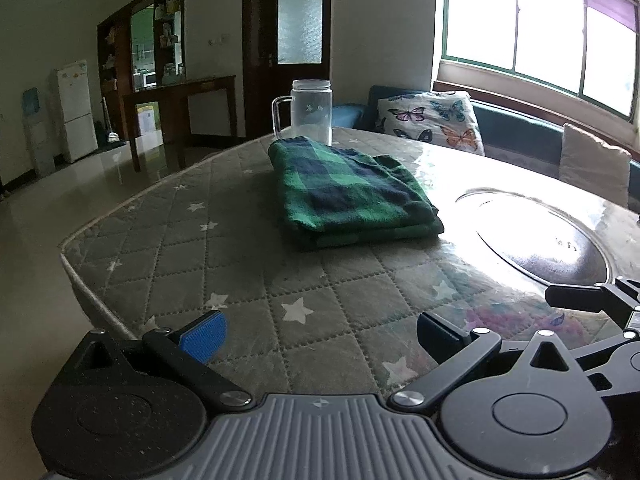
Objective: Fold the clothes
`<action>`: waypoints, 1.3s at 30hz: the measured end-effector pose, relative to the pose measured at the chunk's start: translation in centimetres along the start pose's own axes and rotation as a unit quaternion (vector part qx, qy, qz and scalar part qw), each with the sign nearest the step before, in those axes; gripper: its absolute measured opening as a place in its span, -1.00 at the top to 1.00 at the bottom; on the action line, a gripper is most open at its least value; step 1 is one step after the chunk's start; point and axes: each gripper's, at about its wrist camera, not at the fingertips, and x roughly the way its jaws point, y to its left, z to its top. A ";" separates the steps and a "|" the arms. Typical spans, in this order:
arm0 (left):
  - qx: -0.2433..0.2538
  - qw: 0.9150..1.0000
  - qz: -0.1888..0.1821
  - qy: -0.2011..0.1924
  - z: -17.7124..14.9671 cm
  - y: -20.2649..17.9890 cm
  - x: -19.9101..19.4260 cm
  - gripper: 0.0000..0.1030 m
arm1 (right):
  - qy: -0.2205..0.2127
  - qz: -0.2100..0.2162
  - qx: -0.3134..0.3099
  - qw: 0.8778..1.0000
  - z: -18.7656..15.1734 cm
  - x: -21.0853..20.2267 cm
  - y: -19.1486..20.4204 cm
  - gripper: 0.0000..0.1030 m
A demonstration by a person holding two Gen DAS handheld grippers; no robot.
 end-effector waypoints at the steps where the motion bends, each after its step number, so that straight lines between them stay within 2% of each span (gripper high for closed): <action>1: 0.001 1.000 -0.002 -0.001 0.0 0.1 0.1 -1.00 | 0.001 -0.003 0.001 1.000 0.1 0.1 0.0 -1.00; 10: -0.001 1.000 -0.013 -0.001 0.2 0.6 0.9 -1.00 | 0.008 -0.024 0.002 1.000 0.3 0.7 0.2 -1.00; 26: 0.010 1.000 -0.018 0.002 1.2 0.4 1.9 -1.00 | 0.012 -0.023 0.005 1.000 1.1 1.1 0.0 -1.00; 39: 0.008 1.000 -0.023 0.018 2.7 0.7 4.2 -1.00 | 0.025 -0.030 -0.001 0.999 2.8 3.0 -0.5 -1.00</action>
